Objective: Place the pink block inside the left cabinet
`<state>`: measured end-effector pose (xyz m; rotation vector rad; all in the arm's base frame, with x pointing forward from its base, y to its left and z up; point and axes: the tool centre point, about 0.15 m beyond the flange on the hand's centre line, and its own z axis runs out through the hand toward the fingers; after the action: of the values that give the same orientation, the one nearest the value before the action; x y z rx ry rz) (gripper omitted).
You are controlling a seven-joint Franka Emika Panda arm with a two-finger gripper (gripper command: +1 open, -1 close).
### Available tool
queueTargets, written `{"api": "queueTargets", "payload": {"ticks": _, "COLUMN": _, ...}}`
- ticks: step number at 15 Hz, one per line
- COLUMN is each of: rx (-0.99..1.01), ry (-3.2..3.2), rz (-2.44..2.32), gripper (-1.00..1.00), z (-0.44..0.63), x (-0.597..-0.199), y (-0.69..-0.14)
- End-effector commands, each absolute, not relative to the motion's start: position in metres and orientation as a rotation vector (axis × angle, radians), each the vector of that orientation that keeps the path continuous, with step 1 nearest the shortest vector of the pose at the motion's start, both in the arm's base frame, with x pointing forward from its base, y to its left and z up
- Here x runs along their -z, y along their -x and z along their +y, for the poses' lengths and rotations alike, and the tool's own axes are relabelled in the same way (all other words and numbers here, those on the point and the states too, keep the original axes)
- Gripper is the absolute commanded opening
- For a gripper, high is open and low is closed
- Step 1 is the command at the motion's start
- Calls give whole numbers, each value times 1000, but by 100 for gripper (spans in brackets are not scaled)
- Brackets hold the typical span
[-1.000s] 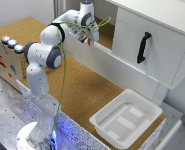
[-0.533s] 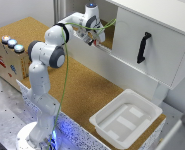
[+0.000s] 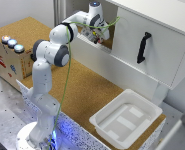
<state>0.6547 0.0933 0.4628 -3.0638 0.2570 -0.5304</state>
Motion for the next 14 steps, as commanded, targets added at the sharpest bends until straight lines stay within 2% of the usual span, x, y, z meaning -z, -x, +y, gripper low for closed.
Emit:
{"api": "queueTargets", "payload": {"ticks": 1, "rx": 444, "ry": 3169, "rz": 252, "gripper": -100, "z": 101, "x": -467, "y": -677}}
{"api": "queueTargets", "payload": {"ticks": 2, "rx": 477, "ry": 3179, "rz": 254, "gripper": 100, "z": 104, "x": -469, "y": -674}}
{"api": "queueTargets", "payload": {"ticks": 5, "rx": 574, "ry": 3158, "rz": 250, "gripper": 100, "z": 111, "x": -478, "y": -658}}
{"api": "queueTargets", "payload": {"ticks": 14, "rx": 626, "ry": 3120, "rz": 267, "gripper": 100, "z": 114, "x": -489, "y": -603}}
